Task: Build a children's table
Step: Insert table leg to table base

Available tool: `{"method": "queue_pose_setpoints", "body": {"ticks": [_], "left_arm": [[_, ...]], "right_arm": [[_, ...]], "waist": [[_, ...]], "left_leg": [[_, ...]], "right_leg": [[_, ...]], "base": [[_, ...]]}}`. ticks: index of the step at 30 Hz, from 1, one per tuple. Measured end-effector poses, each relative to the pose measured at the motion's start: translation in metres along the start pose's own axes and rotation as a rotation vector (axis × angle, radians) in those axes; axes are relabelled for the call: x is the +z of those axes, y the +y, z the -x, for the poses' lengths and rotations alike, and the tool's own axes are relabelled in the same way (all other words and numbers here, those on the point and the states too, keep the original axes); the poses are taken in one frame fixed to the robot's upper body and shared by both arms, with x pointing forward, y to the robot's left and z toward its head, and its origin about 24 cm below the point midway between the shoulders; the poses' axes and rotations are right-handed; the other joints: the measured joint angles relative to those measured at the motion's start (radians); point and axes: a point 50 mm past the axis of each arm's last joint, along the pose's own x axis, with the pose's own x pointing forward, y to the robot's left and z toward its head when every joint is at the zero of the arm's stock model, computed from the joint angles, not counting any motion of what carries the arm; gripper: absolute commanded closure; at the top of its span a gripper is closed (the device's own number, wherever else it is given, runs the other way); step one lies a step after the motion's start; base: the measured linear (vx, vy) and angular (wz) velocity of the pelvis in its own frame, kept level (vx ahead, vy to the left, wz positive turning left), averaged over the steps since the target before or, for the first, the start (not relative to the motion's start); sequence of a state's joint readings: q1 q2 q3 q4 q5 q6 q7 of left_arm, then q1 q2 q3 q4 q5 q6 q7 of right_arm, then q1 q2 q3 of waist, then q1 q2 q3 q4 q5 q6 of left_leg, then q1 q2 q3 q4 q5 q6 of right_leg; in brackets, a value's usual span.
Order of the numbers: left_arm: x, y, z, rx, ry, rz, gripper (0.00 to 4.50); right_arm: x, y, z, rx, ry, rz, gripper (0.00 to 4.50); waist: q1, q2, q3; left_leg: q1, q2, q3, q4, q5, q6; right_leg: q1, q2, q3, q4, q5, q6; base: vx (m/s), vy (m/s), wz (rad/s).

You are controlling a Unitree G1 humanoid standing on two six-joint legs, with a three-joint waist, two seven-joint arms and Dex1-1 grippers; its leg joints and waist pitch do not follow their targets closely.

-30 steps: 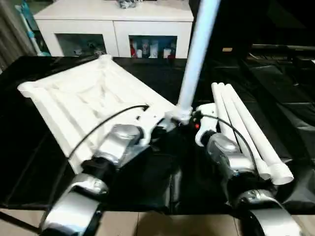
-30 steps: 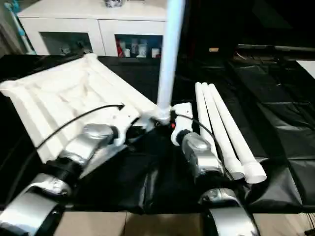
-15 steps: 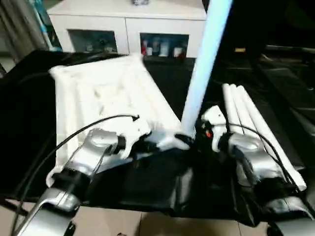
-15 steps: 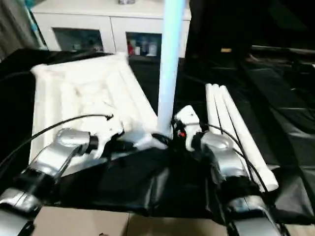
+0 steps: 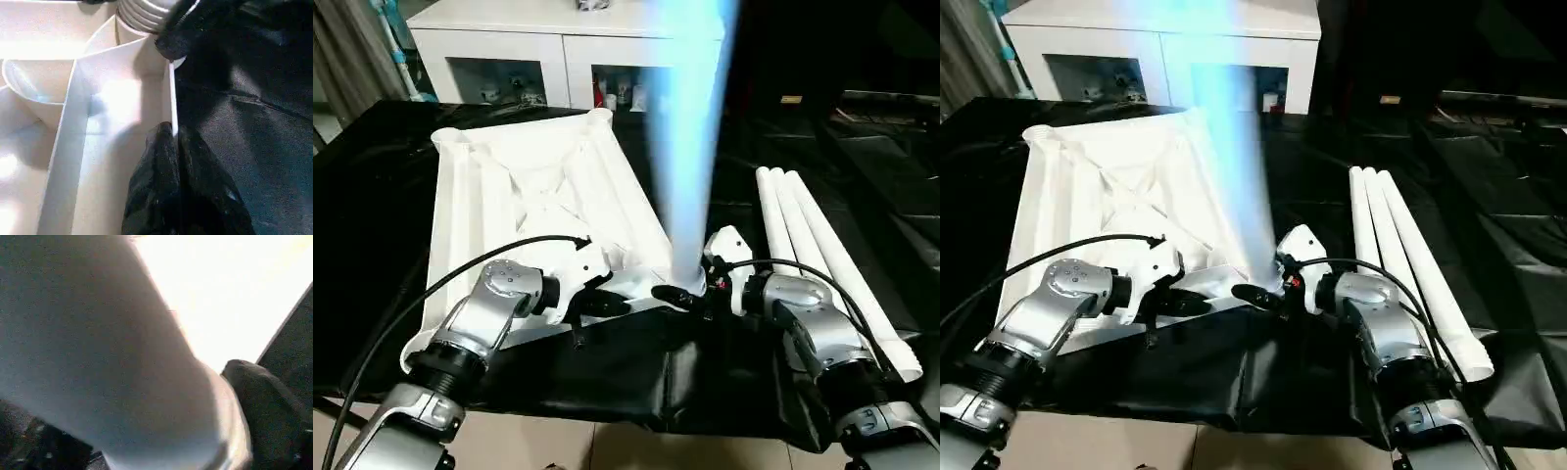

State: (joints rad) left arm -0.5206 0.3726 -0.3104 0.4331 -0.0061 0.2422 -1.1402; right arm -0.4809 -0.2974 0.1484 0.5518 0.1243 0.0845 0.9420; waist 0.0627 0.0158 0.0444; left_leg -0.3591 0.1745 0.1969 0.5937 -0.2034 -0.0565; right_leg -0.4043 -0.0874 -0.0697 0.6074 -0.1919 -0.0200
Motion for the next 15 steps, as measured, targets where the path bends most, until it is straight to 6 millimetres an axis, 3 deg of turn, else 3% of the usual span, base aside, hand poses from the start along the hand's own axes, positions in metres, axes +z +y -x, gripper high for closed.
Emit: {"method": "queue_pose_setpoints", "body": {"ticks": [8, 15], "left_arm": [[-0.0003, -0.0020, 0.0000, -0.012, 0.002, 0.005, 4.50], [-0.0003, -0.0026, 0.0004, -0.013, 0.000, 0.005, 4.50]], "right_arm": [[-0.0028, 0.0022, 0.0016, 0.004, -0.013, -0.020, 1.35], [-0.0071, 0.0049, 0.0026, -0.011, -0.053, -0.093, 1.39]], "waist": [[0.000, 0.000, 0.000], [0.000, 0.000, 0.000]], "left_leg": [[0.001, 0.000, 0.000, 0.000, 0.000, 0.000], [0.000, 0.000, 0.000, 0.000, 0.000, 0.000]], "right_leg": [[0.000, 0.000, 0.000, 0.000, 0.000, 0.000], [0.000, 0.000, 0.000, 0.000, 0.000, 0.000]], "base": [[0.000, 0.000, 0.00], [0.000, 0.000, 0.00]]}}
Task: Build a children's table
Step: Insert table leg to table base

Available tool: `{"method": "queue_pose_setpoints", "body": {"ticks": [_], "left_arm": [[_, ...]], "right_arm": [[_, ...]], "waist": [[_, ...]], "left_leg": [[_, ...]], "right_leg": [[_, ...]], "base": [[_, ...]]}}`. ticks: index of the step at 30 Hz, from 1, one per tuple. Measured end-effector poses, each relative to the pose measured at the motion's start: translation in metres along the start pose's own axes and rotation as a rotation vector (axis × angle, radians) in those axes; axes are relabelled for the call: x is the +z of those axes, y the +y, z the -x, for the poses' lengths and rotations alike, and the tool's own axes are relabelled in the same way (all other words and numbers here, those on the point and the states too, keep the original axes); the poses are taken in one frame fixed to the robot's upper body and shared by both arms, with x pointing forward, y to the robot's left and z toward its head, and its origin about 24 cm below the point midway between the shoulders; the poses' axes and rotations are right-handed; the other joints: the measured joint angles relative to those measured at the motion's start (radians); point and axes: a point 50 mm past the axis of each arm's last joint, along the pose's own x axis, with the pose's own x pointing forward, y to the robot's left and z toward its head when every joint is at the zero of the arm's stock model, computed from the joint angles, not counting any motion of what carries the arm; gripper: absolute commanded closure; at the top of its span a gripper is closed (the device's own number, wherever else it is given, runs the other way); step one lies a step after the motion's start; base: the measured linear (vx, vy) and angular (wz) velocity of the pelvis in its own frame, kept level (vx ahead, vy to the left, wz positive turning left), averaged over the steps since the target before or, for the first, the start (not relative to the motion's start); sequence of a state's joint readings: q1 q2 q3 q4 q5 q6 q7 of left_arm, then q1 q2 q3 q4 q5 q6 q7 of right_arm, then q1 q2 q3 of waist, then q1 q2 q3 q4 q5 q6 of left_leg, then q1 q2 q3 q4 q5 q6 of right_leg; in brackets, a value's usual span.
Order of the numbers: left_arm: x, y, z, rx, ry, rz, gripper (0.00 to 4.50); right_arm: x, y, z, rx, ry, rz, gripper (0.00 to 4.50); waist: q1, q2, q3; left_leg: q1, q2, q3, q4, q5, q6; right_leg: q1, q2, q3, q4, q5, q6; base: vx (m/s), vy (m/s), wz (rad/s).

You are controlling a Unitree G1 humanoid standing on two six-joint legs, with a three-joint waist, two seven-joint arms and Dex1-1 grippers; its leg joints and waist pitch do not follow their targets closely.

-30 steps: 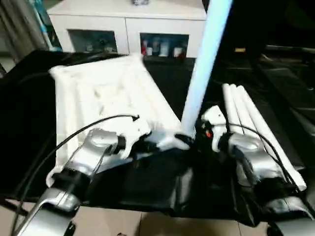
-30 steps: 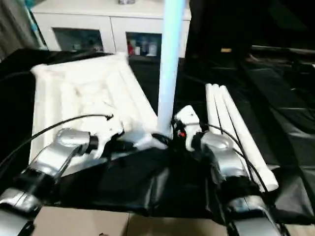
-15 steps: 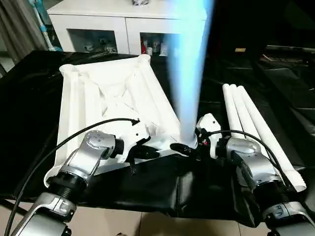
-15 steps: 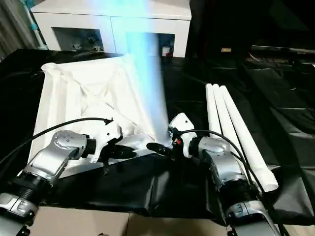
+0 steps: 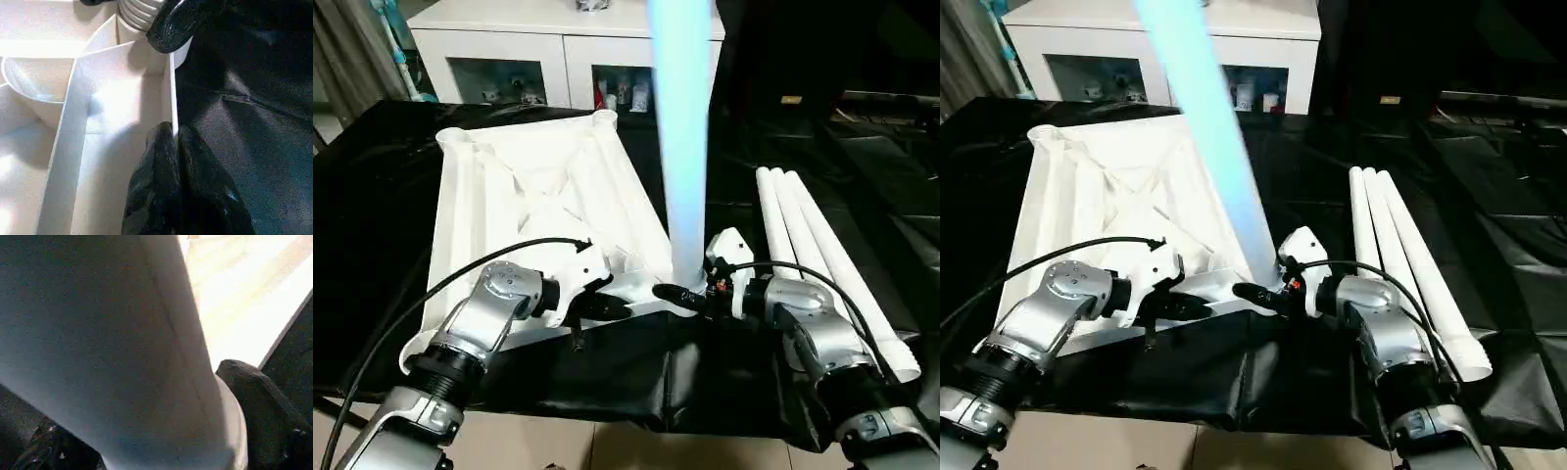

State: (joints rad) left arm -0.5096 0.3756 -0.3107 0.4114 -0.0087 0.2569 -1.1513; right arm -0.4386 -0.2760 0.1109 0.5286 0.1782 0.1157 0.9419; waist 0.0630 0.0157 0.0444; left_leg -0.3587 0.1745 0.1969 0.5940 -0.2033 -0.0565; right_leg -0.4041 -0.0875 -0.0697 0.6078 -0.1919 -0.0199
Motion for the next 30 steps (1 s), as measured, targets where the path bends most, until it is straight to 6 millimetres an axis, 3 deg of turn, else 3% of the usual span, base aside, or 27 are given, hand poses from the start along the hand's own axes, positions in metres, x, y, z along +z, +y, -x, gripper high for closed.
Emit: {"method": "queue_pose_setpoints", "body": {"ticks": [8, 18, 28, 30], "left_arm": [[0.001, -0.001, -0.004, -0.007, -0.013, 0.010, 4.50], [0.002, -0.002, -0.006, -0.012, -0.015, 0.011, 4.50], [0.003, -0.003, -0.010, -0.004, -0.020, -0.039, 4.50], [0.005, -0.002, -0.012, 0.017, -0.029, -0.049, 3.94]], "right_arm": [[-0.005, -0.003, 0.005, -0.019, -0.090, -0.246, 1.41], [-0.009, -0.004, 0.009, -0.005, -0.120, -0.318, 1.41], [-0.010, -0.007, 0.015, -0.001, -0.148, -0.388, 1.41], [-0.007, -0.009, 0.014, -0.009, -0.158, -0.387, 1.41]], "waist": [[0.002, 0.000, 0.000], [0.007, 0.001, 0.000], [0.023, 0.002, -0.001], [0.023, 0.004, -0.001]], "left_leg": [[0.000, 0.000, 0.000, 0.001, 0.000, 0.000], [0.001, 0.000, 0.000, 0.001, 0.000, 0.000], [0.002, 0.000, 0.001, 0.001, 0.000, -0.001], [0.002, 0.000, 0.001, 0.001, 0.000, -0.001]], "right_leg": [[0.000, 0.000, 0.000, 0.001, 0.000, 0.000], [0.000, -0.001, 0.000, 0.001, 0.000, 0.000], [0.001, -0.001, 0.000, 0.002, 0.000, 0.000], [0.001, -0.001, 0.000, 0.003, 0.001, 0.000]], "base": [[0.000, 0.000, 0.00], [0.000, 0.000, 0.00], [0.000, 0.000, 0.00], [0.000, 0.000, 0.00]]}}
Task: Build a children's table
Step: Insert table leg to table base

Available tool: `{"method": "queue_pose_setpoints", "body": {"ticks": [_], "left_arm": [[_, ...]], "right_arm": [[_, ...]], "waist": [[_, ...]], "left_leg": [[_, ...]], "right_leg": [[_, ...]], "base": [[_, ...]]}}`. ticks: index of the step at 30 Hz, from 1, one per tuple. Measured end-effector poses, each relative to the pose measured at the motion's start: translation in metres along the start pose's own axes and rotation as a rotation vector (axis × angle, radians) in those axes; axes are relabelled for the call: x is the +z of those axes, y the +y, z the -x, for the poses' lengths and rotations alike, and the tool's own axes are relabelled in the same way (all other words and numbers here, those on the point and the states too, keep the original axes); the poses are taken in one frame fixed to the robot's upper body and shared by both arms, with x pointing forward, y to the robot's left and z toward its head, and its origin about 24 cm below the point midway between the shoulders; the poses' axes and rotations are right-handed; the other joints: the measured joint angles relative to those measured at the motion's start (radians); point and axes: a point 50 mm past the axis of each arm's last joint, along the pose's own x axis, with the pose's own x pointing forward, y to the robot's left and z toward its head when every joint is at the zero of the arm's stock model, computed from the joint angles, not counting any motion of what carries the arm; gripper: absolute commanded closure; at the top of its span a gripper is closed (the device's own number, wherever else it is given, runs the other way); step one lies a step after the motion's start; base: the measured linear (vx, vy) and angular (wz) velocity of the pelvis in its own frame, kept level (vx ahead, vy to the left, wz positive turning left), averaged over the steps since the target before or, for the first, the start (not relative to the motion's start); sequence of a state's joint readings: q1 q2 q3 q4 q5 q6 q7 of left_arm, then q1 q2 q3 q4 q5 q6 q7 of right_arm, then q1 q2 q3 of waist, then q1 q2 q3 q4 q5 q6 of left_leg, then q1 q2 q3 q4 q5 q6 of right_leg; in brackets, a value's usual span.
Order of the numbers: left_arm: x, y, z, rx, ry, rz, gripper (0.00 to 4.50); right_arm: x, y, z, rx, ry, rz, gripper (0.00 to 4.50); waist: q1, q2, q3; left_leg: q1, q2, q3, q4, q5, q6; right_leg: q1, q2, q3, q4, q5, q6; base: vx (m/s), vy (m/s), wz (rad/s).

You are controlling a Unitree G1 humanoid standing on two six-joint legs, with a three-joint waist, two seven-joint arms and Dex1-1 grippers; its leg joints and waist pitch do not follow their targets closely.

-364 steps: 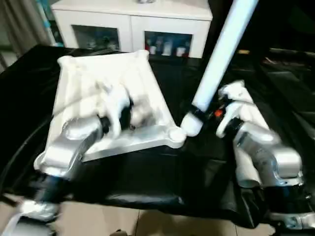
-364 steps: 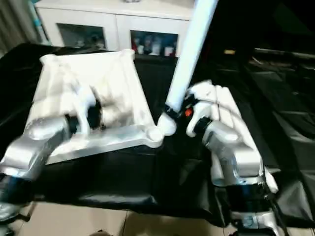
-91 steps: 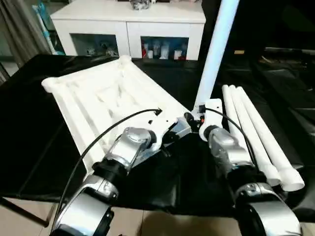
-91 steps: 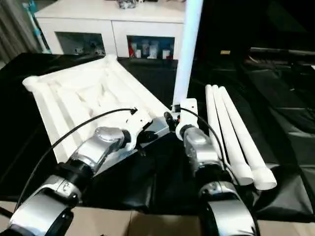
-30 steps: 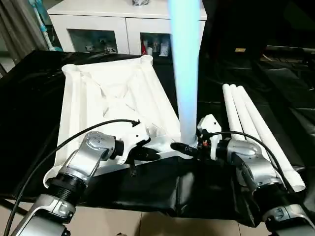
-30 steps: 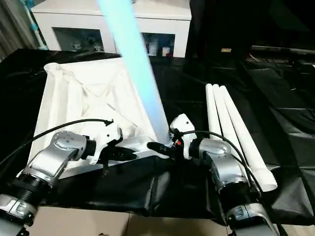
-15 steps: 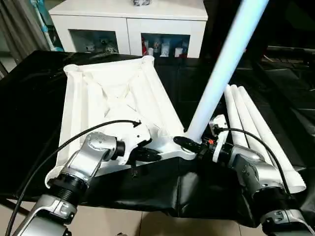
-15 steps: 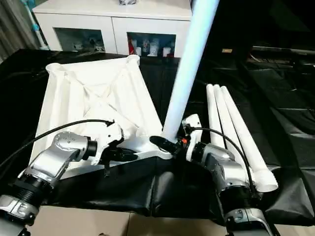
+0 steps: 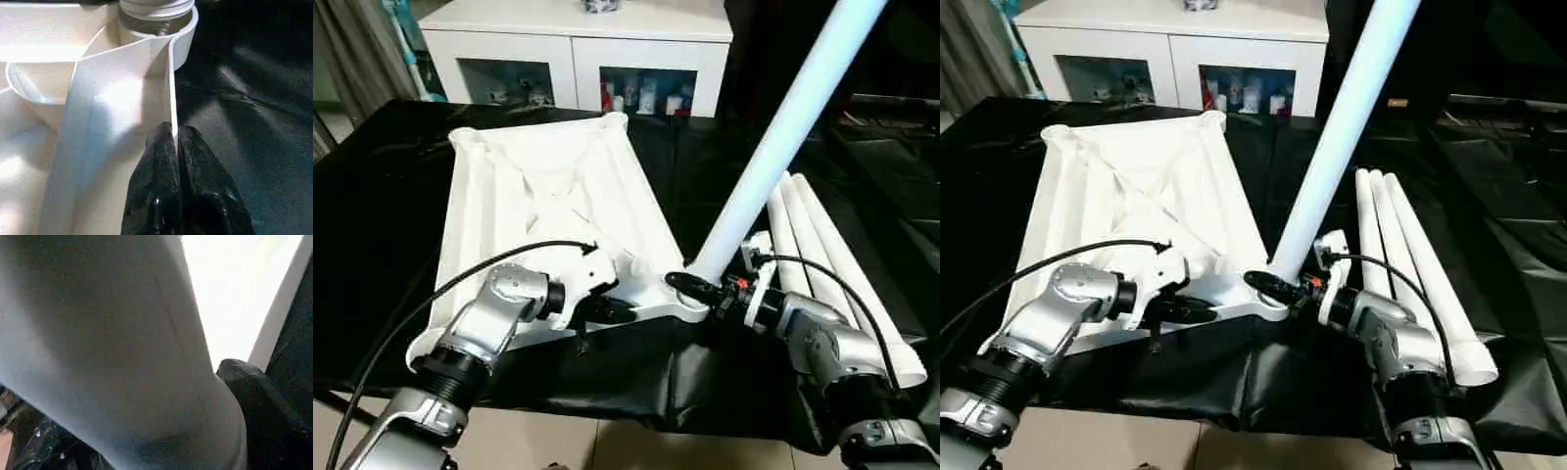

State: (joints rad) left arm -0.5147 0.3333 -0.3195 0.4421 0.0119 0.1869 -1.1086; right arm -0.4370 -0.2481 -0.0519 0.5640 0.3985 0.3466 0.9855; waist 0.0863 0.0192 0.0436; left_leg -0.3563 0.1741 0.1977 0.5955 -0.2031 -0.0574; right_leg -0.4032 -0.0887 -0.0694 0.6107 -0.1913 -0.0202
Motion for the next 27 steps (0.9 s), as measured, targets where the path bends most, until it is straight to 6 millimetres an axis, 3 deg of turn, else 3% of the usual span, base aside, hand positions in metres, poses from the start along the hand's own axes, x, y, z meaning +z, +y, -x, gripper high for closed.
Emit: {"method": "queue_pose_setpoints", "body": {"ticks": [4, 10, 13, 17, 22, 25, 27], "left_arm": [[0.015, 0.004, 0.004, -0.008, -0.161, 0.053, 3.70], [0.052, 0.021, 0.032, 0.015, -0.407, 0.080, 3.22], [0.069, 0.026, 0.038, 0.013, -0.517, 0.097, 3.05], [0.100, 0.028, 0.028, 0.013, -0.663, 0.105, 2.68], [0.111, 0.026, 0.023, -0.031, -0.755, 0.171, 2.23], [0.118, 0.024, 0.027, -0.083, -0.830, 0.218, 2.18], [0.129, 0.019, 0.031, -0.144, -0.880, 0.221, 1.82]], "right_arm": [[0.016, 0.000, -0.004, 0.008, -0.029, 0.031, 1.41], [0.039, 0.004, -0.005, 0.035, -0.036, 0.115, 1.41], [0.040, 0.010, -0.009, 0.070, -0.002, 0.140, 1.41], [0.036, 0.021, -0.020, 0.130, 0.071, 0.185, 1.41], [0.030, 0.024, -0.024, 0.147, 0.113, 0.190, 1.42], [0.029, 0.024, -0.024, 0.140, 0.119, 0.192, 1.42], [0.028, 0.024, -0.025, 0.133, 0.132, 0.192, 1.42]], "waist": [[-0.001, -0.001, 0.002], [0.002, -0.001, 0.002], [0.002, -0.002, 0.002], [0.003, -0.002, 0.002], [0.002, -0.003, 0.003], [0.002, -0.003, 0.003], [0.003, -0.003, 0.003]], "left_leg": [[-0.002, 0.001, 0.000, 0.001, 0.000, -0.001], [-0.004, 0.001, 0.000, 0.001, 0.003, 0.005], [-0.005, 0.001, 0.000, 0.001, 0.003, 0.005], [-0.009, 0.001, 0.000, 0.004, 0.003, 0.005], [-0.010, 0.001, 0.000, 0.005, 0.003, 0.006], [-0.011, 0.001, 0.000, 0.005, 0.003, 0.006], [-0.012, 0.002, 0.000, 0.005, 0.003, 0.006]], "right_leg": [[-0.001, 0.000, -0.001, 0.000, 0.000, 0.000], [-0.003, 0.000, -0.002, 0.000, 0.000, 0.000], [-0.003, 0.000, -0.002, 0.000, 0.000, 0.000], [-0.004, 0.000, -0.002, 0.000, 0.000, 0.000], [-0.005, 0.000, -0.002, 0.000, 0.000, 0.000], [-0.007, 0.000, -0.003, 0.001, 0.000, 0.000], [-0.009, 0.000, -0.003, 0.002, 0.000, 0.000]], "base": [[0.000, 0.000, 0.00], [0.000, 0.000, 0.00], [0.000, 0.000, 0.00], [0.000, 0.000, 0.00], [0.000, 0.000, 0.00], [0.000, 0.000, 0.00], [0.000, 0.000, 0.00]]}}
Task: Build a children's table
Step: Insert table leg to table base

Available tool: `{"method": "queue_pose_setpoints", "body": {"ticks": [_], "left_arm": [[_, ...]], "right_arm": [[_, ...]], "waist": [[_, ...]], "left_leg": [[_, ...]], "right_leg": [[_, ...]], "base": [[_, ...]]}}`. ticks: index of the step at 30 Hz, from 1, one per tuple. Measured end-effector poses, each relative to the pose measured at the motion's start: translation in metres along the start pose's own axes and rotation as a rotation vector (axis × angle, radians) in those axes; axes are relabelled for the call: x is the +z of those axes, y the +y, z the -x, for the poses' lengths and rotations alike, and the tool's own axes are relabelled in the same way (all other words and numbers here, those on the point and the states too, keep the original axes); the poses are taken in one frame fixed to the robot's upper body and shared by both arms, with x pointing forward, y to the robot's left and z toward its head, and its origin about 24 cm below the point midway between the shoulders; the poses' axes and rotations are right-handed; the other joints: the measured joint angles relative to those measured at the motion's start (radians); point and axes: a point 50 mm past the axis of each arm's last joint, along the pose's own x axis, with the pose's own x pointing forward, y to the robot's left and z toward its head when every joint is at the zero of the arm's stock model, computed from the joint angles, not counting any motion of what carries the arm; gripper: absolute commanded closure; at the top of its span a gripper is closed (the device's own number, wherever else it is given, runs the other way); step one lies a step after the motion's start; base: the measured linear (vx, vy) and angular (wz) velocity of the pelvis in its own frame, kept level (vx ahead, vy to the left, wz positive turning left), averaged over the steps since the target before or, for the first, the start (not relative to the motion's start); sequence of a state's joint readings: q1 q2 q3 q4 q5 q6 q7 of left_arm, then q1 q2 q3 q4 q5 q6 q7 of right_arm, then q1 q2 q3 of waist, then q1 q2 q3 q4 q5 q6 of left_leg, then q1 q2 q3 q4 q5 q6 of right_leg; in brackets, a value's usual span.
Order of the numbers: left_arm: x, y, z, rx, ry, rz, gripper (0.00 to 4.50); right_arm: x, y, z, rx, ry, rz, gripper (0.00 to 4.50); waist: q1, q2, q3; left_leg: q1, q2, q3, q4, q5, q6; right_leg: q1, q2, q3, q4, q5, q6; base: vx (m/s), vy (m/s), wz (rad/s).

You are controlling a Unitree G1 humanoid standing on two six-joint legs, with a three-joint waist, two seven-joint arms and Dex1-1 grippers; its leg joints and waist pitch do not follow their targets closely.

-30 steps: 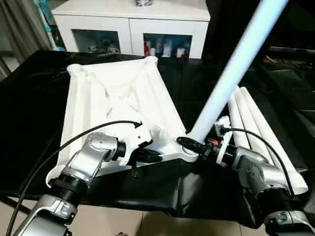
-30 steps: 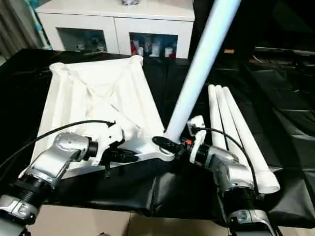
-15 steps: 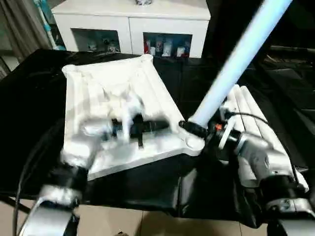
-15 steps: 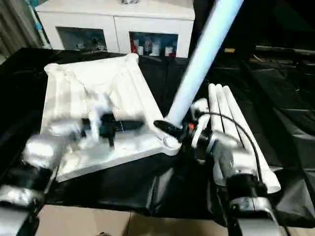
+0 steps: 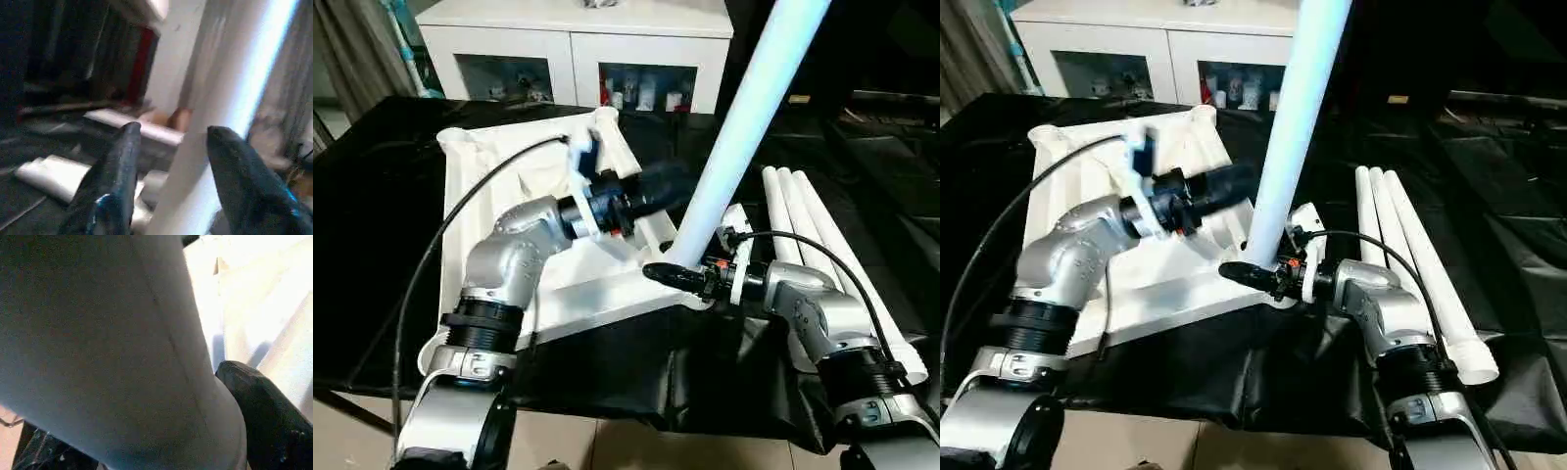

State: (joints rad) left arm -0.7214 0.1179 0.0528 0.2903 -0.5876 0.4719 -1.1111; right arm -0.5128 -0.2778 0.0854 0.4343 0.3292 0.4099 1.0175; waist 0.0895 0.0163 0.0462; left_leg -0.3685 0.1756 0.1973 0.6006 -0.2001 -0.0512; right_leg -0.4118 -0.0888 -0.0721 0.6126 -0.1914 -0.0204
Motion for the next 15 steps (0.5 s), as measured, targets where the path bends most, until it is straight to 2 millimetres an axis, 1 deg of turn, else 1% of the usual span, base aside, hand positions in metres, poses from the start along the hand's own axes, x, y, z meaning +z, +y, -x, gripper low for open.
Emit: {"method": "queue_pose_setpoints", "body": {"ticks": [3, 5, 6, 7, 9, 10, 11, 12, 13, 14, 15], "left_arm": [[0.007, -0.007, -0.006, -0.073, -0.026, 0.030, 1.75], [0.009, -0.010, -0.005, -0.099, -0.010, 0.052, 1.47], [0.009, -0.010, -0.004, -0.098, 0.005, 0.041, 1.47], [0.009, -0.010, -0.004, -0.098, 0.016, 0.031, 1.34], [0.007, -0.010, -0.006, -0.096, 0.045, 0.004, 1.30], [0.006, -0.010, -0.007, -0.088, 0.055, -0.018, 1.00], [0.004, -0.010, -0.010, -0.080, 0.064, -0.035, 0.90], [0.003, -0.009, -0.012, -0.067, 0.063, -0.046, 0.90], [0.003, -0.007, -0.014, -0.044, 0.056, -0.057, 0.80], [0.002, -0.003, -0.016, -0.002, 0.054, -0.064, 1.01], [0.003, -0.001, -0.017, 0.018, 0.056, -0.070, 1.01]], "right_arm": [[-0.002, 0.001, -0.002, -0.005, 0.019, -0.001, 1.42], [-0.004, 0.003, -0.005, 0.007, 0.029, -0.004, 1.42], [-0.004, 0.003, -0.005, 0.008, 0.032, -0.004, 1.42], [-0.004, 0.002, -0.005, 0.006, 0.036, -0.003, 1.42], [-0.004, 0.002, -0.004, 0.001, 0.039, -0.002, 1.42], [-0.004, 0.002, -0.004, 0.000, 0.040, -0.002, 1.42], [-0.004, 0.002, -0.004, 0.001, 0.041, -0.001, 1.42], [-0.005, 0.002, -0.004, 0.001, 0.045, 0.001, 1.42], [-0.005, 0.002, -0.005, 0.001, 0.052, 0.004, 1.42], [-0.006, 0.002, -0.005, 0.003, 0.062, 0.008, 1.42], [-0.007, 0.003, -0.006, 0.004, 0.066, 0.006, 1.42]], "waist": [[0.000, 0.000, 0.000], [0.000, 0.000, 0.000], [-0.001, 0.000, 0.000], [-0.001, 0.000, 0.000], [-0.001, 0.000, 0.000], [-0.001, 0.000, 0.000], [-0.001, 0.000, 0.000], [-0.001, 0.000, 0.000], [0.000, 0.000, 0.000], [0.000, 0.000, 0.000], [-0.001, 0.000, 0.000]], "left_leg": [[0.000, 0.000, 0.000, 0.001, 0.000, 0.000], [0.000, 0.000, 0.000, 0.001, 0.000, 0.000], [0.000, 0.000, 0.000, 0.001, 0.000, 0.000], [0.000, 0.000, 0.000, 0.001, 0.000, 0.000], [0.000, 0.000, 0.000, 0.001, 0.000, 0.000], [0.000, 0.000, 0.000, 0.001, 0.000, 0.000], [0.000, 0.000, 0.000, 0.001, 0.000, 0.000], [0.000, 0.000, 0.000, 0.002, 0.000, 0.000], [0.000, 0.000, 0.000, 0.002, 0.000, 0.000], [0.000, 0.000, 0.000, 0.002, 0.000, 0.000], [0.000, 0.000, 0.000, 0.002, 0.000, 0.000]], "right_leg": [[0.000, 0.000, 0.000, 0.000, 0.000, 0.000], [0.000, 0.000, 0.000, 0.001, 0.000, 0.000], [0.000, 0.000, 0.000, 0.001, 0.000, 0.000], [0.000, 0.000, 0.000, 0.001, 0.000, 0.000], [0.000, 0.000, 0.000, 0.001, 0.000, 0.000], [0.000, 0.000, 0.000, 0.001, 0.000, 0.000], [0.000, 0.000, 0.000, 0.001, 0.000, 0.000], [0.000, 0.000, 0.000, 0.001, 0.000, 0.000], [0.000, 0.000, 0.000, 0.001, 0.000, 0.000], [0.000, 0.000, 0.000, 0.001, 0.000, 0.000], [0.000, 0.000, 0.000, 0.001, 0.000, 0.000]], "base": [[0.000, 0.000, 0.00], [0.000, 0.000, 0.00], [0.000, 0.000, 0.00], [0.000, 0.000, 0.00], [0.000, 0.000, 0.00], [0.000, 0.000, 0.00], [0.000, 0.000, 0.00], [0.000, 0.000, 0.00], [0.000, 0.000, 0.00], [0.000, 0.000, 0.00], [0.000, 0.000, 0.00]]}}
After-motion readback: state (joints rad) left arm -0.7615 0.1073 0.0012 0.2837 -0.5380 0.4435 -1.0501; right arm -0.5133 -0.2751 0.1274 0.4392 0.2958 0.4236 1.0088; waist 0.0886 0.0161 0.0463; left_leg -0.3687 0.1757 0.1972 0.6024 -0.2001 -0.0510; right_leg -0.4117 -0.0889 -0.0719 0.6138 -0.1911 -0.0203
